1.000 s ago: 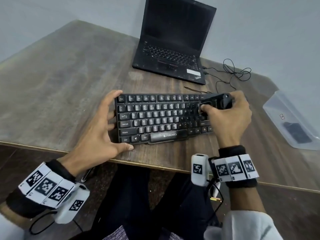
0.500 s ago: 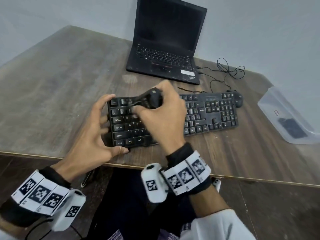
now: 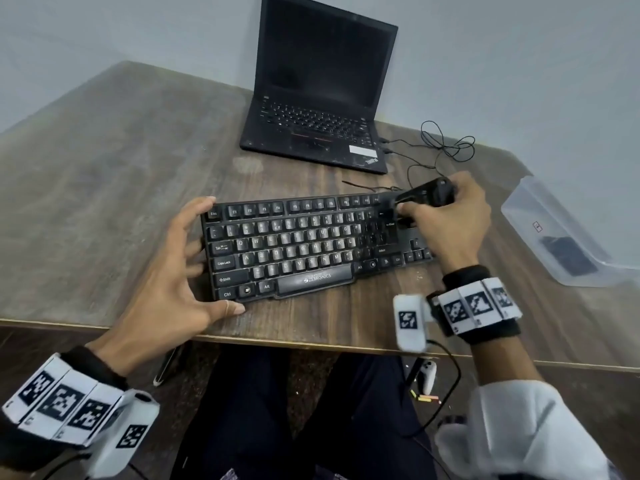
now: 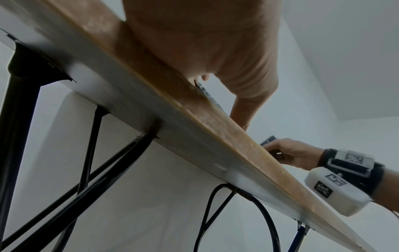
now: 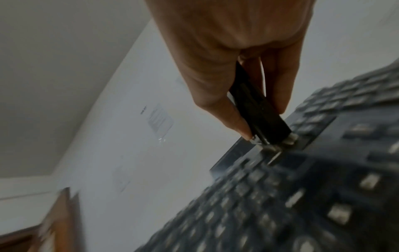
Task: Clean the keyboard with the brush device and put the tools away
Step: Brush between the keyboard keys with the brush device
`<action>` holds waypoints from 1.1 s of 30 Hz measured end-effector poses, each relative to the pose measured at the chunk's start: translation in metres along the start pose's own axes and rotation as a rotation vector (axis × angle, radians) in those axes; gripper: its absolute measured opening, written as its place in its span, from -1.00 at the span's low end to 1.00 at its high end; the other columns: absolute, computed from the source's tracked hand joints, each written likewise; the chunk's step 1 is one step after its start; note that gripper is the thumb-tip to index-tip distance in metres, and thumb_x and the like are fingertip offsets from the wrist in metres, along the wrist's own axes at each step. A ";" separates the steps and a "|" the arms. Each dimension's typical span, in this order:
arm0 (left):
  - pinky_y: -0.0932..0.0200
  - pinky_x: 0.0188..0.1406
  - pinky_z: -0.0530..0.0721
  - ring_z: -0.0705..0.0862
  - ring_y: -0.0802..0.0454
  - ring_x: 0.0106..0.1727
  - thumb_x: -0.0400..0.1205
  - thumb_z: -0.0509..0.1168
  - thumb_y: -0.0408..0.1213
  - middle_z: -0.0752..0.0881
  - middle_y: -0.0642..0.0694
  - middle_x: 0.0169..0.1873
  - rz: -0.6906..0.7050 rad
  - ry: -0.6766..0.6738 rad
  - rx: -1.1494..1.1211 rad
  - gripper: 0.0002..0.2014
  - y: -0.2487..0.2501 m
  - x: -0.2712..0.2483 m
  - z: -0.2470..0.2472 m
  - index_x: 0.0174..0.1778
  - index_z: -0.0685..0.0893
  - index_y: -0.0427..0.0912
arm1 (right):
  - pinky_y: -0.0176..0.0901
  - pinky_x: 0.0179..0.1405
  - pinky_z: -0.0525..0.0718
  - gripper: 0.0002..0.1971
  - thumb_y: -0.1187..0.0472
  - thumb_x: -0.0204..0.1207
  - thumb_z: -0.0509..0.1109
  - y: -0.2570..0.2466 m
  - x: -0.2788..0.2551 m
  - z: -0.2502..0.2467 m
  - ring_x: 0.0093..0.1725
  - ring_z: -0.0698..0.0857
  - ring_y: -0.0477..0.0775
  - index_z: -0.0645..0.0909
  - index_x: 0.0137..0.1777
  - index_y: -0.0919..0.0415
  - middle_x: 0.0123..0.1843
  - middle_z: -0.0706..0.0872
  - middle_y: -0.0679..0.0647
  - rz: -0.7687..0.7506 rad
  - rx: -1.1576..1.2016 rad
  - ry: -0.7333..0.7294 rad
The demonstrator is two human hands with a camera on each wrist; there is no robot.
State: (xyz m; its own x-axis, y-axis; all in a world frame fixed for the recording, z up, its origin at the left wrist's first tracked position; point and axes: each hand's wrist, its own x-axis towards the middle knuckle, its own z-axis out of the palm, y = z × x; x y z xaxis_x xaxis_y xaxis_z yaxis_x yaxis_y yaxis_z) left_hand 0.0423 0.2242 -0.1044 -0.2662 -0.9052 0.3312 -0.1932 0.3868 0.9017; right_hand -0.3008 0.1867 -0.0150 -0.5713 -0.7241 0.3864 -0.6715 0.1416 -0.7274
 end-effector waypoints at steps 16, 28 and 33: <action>0.25 0.25 0.71 0.64 0.19 0.44 0.08 0.71 -0.74 0.50 0.30 0.50 0.041 0.023 -0.083 0.31 0.001 0.002 0.004 0.68 0.22 0.03 | 0.12 -0.18 0.76 -0.62 0.16 0.29 0.67 -0.114 -0.133 0.083 -0.20 0.79 0.23 0.50 -0.07 0.01 -0.29 0.79 0.00 -0.395 0.250 -0.365; -0.34 0.40 0.63 0.57 0.04 0.55 0.05 0.76 -0.56 0.26 0.23 0.71 0.016 0.031 0.001 0.32 -0.005 0.003 0.004 0.68 0.23 0.14 | -0.25 0.02 0.71 -0.49 0.10 0.22 0.82 0.013 0.043 0.003 -0.02 0.71 -0.05 0.58 0.04 0.00 -0.10 0.70 -0.17 -0.047 0.012 -0.017; -0.41 0.41 0.61 0.56 -0.09 0.55 0.03 0.76 -0.45 0.24 0.23 0.71 0.002 0.025 0.016 0.30 -0.005 0.004 0.001 0.67 0.24 0.10 | -0.18 -0.05 0.63 -0.50 0.10 0.23 0.78 0.048 0.087 -0.013 0.05 0.72 0.07 0.67 0.12 0.11 0.00 0.72 -0.03 0.049 -0.077 0.092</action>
State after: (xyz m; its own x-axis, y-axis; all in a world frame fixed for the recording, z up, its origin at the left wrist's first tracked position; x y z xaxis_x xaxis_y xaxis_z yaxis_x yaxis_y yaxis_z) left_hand 0.0408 0.2185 -0.1081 -0.2431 -0.9085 0.3399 -0.2078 0.3911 0.8966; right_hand -0.3892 0.1396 -0.0090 -0.6431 -0.6503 0.4045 -0.6737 0.2292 -0.7026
